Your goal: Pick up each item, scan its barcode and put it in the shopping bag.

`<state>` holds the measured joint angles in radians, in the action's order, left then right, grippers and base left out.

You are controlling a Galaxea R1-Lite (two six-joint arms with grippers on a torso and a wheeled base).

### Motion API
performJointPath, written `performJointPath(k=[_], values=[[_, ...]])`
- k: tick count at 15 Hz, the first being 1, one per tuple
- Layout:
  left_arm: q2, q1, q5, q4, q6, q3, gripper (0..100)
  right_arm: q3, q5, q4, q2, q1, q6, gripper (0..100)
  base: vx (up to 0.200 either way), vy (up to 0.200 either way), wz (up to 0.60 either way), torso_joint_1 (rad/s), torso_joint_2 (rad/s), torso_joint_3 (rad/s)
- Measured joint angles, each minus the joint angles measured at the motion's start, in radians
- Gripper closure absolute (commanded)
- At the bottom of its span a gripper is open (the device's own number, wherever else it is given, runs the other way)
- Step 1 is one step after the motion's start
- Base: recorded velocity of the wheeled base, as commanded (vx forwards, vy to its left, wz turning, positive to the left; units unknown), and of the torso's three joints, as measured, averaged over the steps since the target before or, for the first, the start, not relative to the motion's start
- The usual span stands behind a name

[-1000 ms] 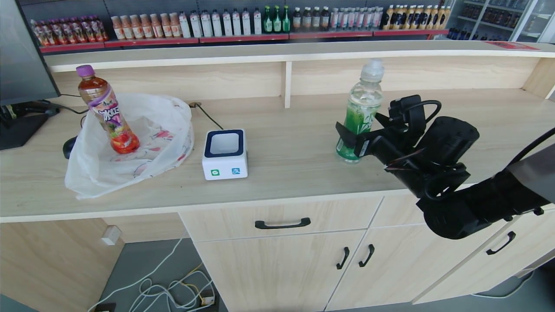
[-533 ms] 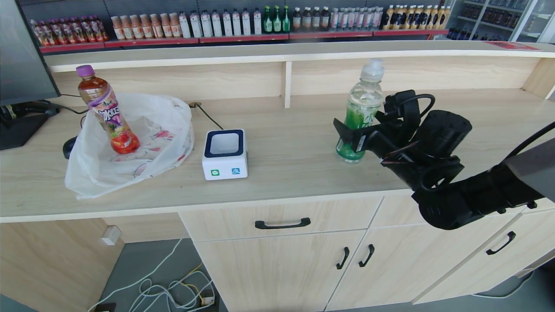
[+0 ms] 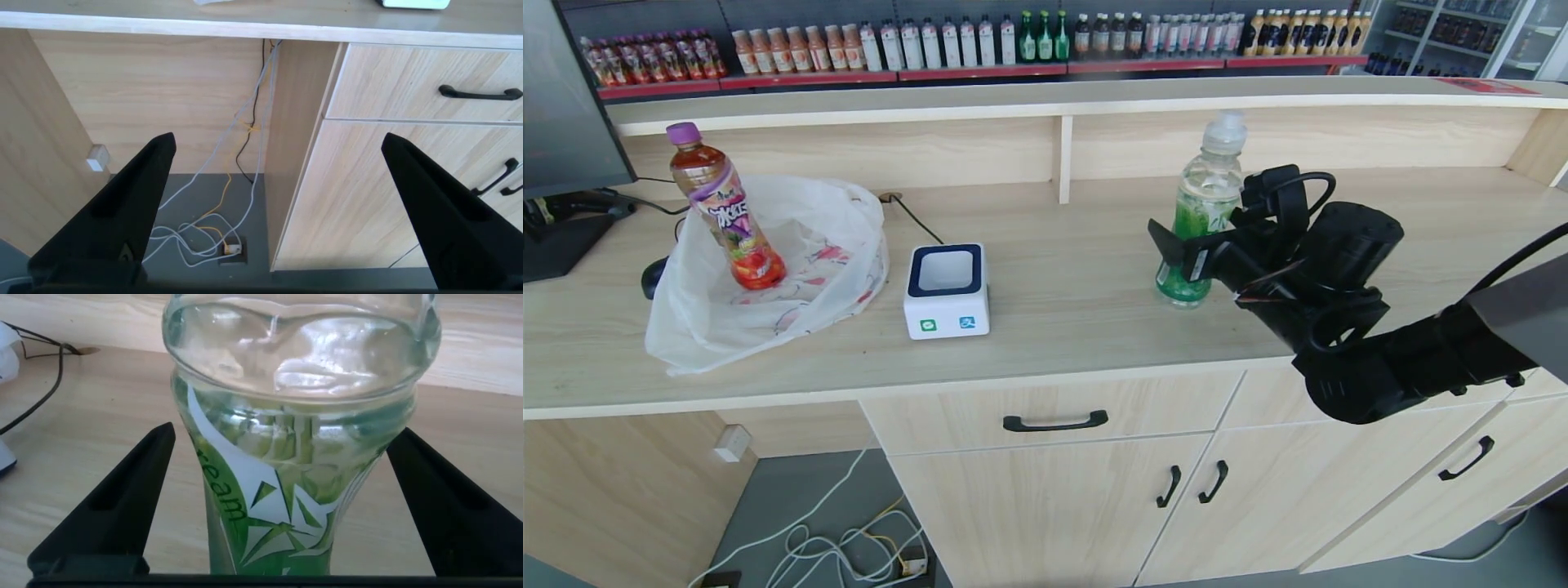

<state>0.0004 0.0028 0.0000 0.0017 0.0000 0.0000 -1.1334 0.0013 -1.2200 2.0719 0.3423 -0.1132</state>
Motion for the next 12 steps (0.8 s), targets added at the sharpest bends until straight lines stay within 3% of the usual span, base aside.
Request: performJointPath(k=[12], values=[[0.000, 0.000, 0.000, 0.000, 0.000, 0.000, 0, -0.077, 0.000, 0.075, 0.016, 0.000, 0.000, 0, 0.000, 0.000, 0.00, 0.000, 0.00, 0.000]])
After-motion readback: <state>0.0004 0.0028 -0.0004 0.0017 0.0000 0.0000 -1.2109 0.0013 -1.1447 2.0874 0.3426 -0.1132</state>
